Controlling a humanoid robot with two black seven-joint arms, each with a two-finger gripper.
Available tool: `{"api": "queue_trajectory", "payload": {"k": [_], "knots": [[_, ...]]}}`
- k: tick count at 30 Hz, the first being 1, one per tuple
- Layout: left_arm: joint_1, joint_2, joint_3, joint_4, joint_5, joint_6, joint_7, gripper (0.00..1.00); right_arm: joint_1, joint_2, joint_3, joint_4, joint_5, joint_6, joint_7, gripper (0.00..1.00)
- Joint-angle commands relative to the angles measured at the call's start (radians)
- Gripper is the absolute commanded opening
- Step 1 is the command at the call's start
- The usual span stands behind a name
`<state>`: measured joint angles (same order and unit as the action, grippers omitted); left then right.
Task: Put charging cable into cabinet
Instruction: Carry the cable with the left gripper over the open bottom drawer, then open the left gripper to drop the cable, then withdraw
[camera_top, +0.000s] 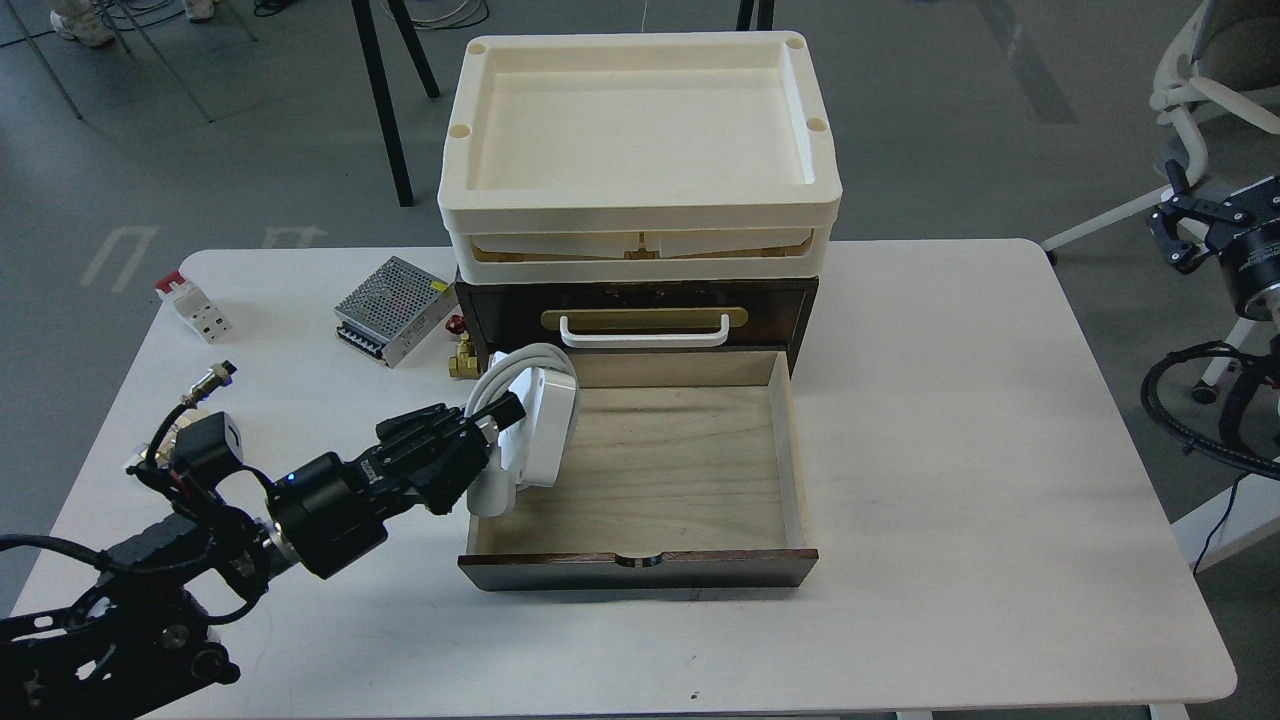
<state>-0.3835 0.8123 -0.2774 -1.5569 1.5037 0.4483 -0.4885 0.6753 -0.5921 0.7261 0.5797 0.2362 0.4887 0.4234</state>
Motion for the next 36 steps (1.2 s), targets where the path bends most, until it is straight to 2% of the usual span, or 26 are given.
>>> {"api": "queue_trajectory", "payload": {"k": [1, 6, 9, 12, 17, 22, 26, 30, 31, 33, 36], "knots": [[-0.003, -0.07, 0.001, 0.073, 0.0, -0.04, 0.0, 0.06, -0.01, 0.0, 0.003, 0.0, 0.0, 0.0, 0.0, 1.0], [-0.008, -0.108, 0.0, 0.081, 0.001, -0.072, 0.0, 0.15, -0.016, 0.0, 0.003, 0.0, 0.0, 0.0, 0.008, 1.0], [-0.031, -0.145, 0.004, 0.084, -0.008, -0.074, 0.0, 0.28, -0.016, 0.0, 0.003, 0.0, 0.0, 0.0, 0.009, 1.0], [-0.043, -0.165, 0.006, 0.086, -0.026, -0.076, 0.0, 0.54, -0.016, 0.001, 0.003, 0.0, 0.0, 0.0, 0.009, 1.0], [-0.075, -0.191, 0.009, 0.113, -0.098, -0.076, 0.0, 0.8, -0.016, 0.001, 0.006, 0.002, 0.002, 0.0, 0.009, 1.0], [-0.086, -0.196, 0.0, 0.117, -0.146, -0.072, 0.0, 0.92, -0.016, 0.003, 0.01, 0.003, 0.002, 0.0, 0.009, 1.0], [-0.098, -0.164, -0.023, 0.117, -0.212, -0.065, 0.0, 0.93, -0.016, 0.003, 0.01, 0.011, 0.002, 0.0, 0.009, 1.0], [-0.08, -0.064, -0.132, 0.117, -0.425, -0.092, 0.0, 0.93, -0.003, 0.009, 0.007, 0.012, 0.002, 0.0, 0.009, 1.0], [-0.078, -0.024, -0.138, 0.121, -0.492, -0.127, 0.0, 0.95, 0.0, 0.008, 0.006, 0.012, 0.002, 0.0, 0.009, 1.0], [-0.077, 0.059, -0.147, 0.155, -0.639, -0.26, 0.0, 0.95, 0.018, 0.008, 0.004, 0.012, 0.002, 0.0, 0.008, 1.0], [-0.089, 0.099, -0.187, 0.254, -0.883, -0.535, 0.0, 0.97, 0.049, 0.008, -0.001, 0.017, -0.003, 0.0, 0.008, 1.0]]}}
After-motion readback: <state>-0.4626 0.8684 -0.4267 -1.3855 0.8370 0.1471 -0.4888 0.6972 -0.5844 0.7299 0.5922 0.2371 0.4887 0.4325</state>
